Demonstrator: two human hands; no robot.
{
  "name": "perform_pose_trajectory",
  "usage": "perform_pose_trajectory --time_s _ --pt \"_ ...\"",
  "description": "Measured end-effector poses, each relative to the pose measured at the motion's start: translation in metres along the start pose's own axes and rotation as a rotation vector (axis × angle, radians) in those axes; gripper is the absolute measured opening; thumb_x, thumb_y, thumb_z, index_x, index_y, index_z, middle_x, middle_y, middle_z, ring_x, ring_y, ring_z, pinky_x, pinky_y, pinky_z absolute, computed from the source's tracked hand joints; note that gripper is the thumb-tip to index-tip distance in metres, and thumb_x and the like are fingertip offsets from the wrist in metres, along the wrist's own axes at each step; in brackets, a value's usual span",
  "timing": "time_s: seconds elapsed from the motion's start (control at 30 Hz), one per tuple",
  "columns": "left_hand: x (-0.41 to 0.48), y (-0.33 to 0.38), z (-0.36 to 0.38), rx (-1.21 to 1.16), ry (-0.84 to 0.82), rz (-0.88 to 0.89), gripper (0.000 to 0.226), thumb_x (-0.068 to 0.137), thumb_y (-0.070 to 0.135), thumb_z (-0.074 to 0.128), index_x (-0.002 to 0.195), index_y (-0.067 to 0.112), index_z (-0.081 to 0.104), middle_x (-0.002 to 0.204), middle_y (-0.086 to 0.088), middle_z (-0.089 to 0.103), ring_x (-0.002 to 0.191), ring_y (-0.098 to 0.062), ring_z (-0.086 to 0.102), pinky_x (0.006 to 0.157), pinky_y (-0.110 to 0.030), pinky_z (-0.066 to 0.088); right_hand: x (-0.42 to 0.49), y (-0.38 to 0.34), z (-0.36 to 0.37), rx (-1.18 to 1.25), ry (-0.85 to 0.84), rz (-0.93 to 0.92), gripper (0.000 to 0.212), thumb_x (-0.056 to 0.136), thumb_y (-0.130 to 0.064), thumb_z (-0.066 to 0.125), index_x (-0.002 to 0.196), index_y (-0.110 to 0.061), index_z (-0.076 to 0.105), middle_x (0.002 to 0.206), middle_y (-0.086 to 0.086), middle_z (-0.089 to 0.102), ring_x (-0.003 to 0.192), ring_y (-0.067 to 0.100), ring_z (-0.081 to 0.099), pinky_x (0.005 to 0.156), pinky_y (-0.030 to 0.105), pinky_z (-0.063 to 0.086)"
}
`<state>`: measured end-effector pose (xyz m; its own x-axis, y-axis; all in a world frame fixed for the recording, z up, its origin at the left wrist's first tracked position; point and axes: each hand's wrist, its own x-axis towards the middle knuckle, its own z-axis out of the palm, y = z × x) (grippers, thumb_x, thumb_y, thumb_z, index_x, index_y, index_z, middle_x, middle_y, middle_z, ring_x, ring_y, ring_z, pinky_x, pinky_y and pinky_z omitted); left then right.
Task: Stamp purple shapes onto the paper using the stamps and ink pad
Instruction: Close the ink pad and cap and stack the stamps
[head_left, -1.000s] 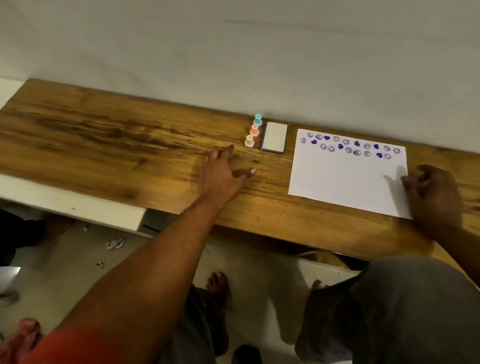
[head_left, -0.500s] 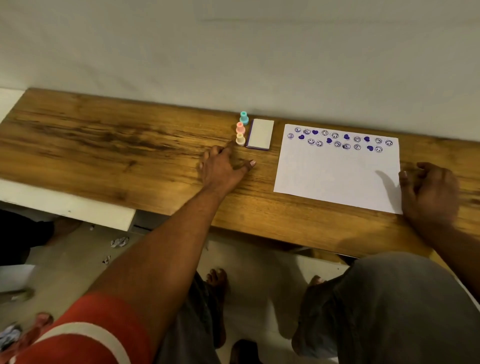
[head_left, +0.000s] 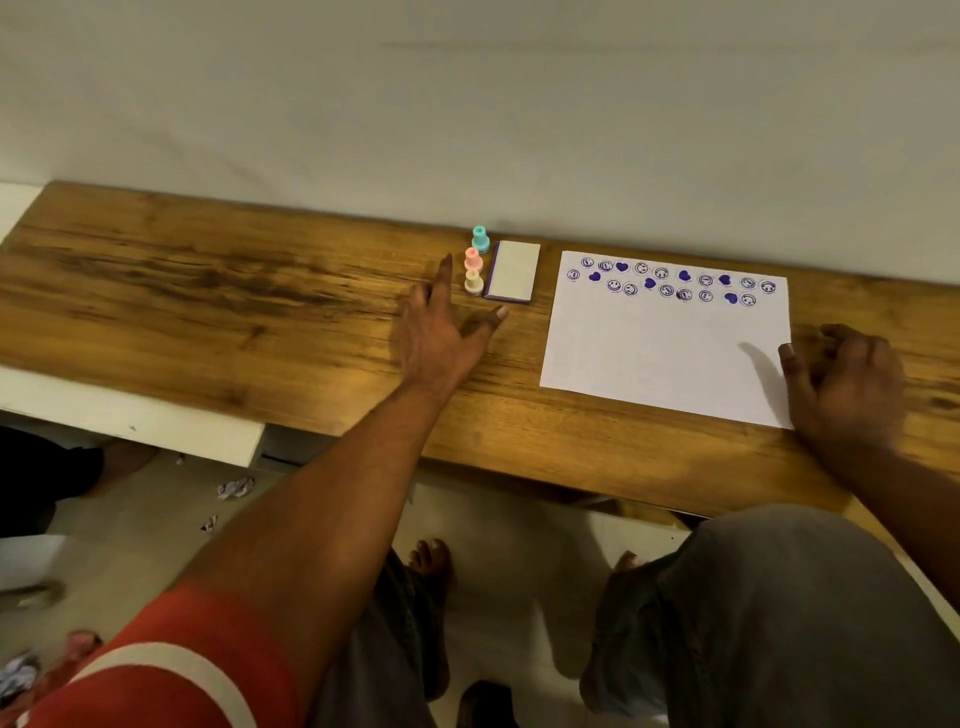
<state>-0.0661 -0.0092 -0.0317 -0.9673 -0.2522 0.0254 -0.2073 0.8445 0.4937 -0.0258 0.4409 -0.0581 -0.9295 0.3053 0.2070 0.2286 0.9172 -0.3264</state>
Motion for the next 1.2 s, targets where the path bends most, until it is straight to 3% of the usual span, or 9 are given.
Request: perform_pose_trajectory --time_s 0.13,0.3,0.43,0.77,1.07,1.2 --pt "0.006 0.012 0.000 0.036 0.099 0.097 0.080 0.093 0.066 0.065 0.160 0.031 0.039 0.149 -0.011 0.051 0.130 -0.026 0.052 0.092 -0.033 0.044 0.001 0.000 0.000 -0.009 0.001 0.008 0.076 0.096 -0.077 0.034 0.134 -0.013 0.049 0.124 0.023 0.053 0.115 0.045 0.050 0.094 0.056 0.048" --pt "0.003 0.019 0.005 0.224 0.066 0.186 0.065 0.102 0.067 0.049 0.154 0.029 0.051 0.155 -0.007 0.053 0.137 -0.029 0.053 0.107 -0.045 0.046 0.001 -0.001 -0.001 -0.010 -0.009 0.004 0.075 0.096 -0.077 0.034 0.133 -0.013 0.050 0.123 0.023 0.053 0.113 0.045 0.051 0.092 0.056 0.049" --pt "0.001 0.016 0.009 0.225 0.037 0.176 0.067 0.103 0.069 0.045 0.156 0.029 0.048 0.157 -0.005 0.053 0.141 -0.030 0.050 0.114 -0.045 0.040 0.001 -0.003 -0.002 -0.009 -0.026 0.013 0.077 0.095 -0.078 0.033 0.132 -0.012 0.050 0.123 0.024 0.053 0.113 0.045 0.051 0.093 0.056 0.049" --pt "0.004 0.013 0.011 0.267 -0.001 0.120 0.070 0.103 0.072 0.038 0.160 0.031 0.042 0.164 0.001 0.044 0.145 -0.027 0.043 0.109 -0.039 0.040 0.001 -0.002 -0.001 -0.016 -0.012 0.003 0.077 0.095 -0.078 0.032 0.130 -0.011 0.051 0.123 0.024 0.053 0.113 0.045 0.051 0.092 0.054 0.047" --pt "0.002 0.013 0.010 0.241 -0.015 0.113 0.067 0.101 0.074 0.040 0.156 0.037 0.048 0.166 -0.006 0.040 0.150 -0.030 0.038 0.116 -0.044 0.035 0.003 0.005 0.005 -0.022 0.008 0.007 0.073 0.095 -0.079 0.032 0.128 -0.016 0.050 0.122 0.023 0.054 0.112 0.044 0.051 0.092 0.056 0.049" --pt "-0.009 0.013 0.010 0.258 0.035 0.177 0.072 0.100 0.074 0.040 0.159 0.033 0.042 0.164 -0.006 0.042 0.142 -0.032 0.044 0.109 -0.044 0.039 0.003 0.004 0.003 -0.038 -0.013 0.001 0.076 0.094 -0.081 0.033 0.137 -0.020 0.046 0.127 0.023 0.052 0.114 0.046 0.051 0.093 0.058 0.049"
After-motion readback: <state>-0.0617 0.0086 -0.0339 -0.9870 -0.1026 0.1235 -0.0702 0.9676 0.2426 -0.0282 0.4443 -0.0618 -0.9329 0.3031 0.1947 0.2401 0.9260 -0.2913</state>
